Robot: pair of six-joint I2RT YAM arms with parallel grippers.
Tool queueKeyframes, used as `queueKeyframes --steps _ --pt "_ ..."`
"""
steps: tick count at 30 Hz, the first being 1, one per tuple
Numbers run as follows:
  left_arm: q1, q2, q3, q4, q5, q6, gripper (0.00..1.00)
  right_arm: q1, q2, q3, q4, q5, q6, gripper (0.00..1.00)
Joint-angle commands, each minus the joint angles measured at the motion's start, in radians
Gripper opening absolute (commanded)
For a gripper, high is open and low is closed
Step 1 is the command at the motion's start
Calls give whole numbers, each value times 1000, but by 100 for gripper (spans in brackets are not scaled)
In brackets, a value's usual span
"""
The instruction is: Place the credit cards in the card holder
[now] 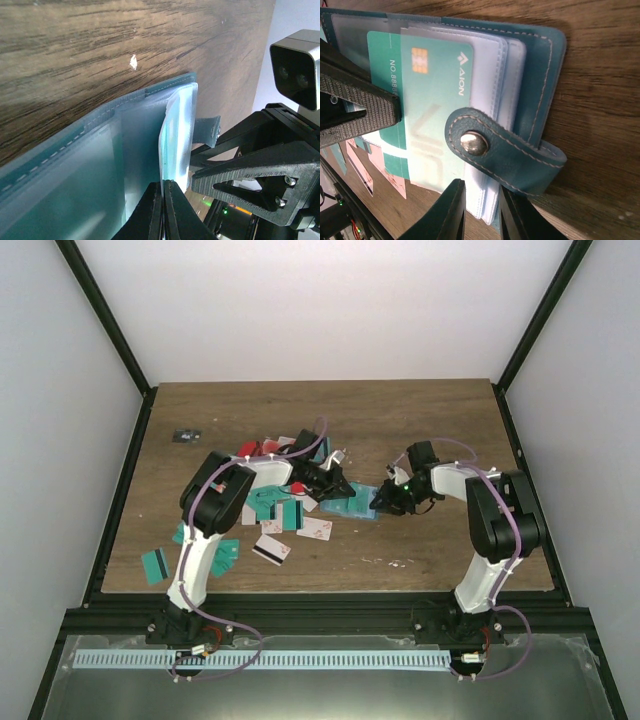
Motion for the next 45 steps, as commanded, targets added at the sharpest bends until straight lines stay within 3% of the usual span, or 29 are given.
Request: queueKeyframes --steps 1,8,14,28,40,45 --pt "-23 46 -13 6 -24 -11 4 -3 19 -4 22 -24 -21 21" --pt "-24 70 -7 -2 2 1 4 -6 17 8 16 -7 -29 22" --pt "-33 99 45 -113 4 98 4 -12 29 26 11 1 -36 22" --pt "-52 130 87 -109 19 83 4 -12 47 31 36 -30 -39 22" --pt "-69 154 88 7 64 -47 4 -13 31 13 97 -87 -19 23" --pt "-68 145 95 -35 57 -12 8 -13 9 2 103 -68 1 23"
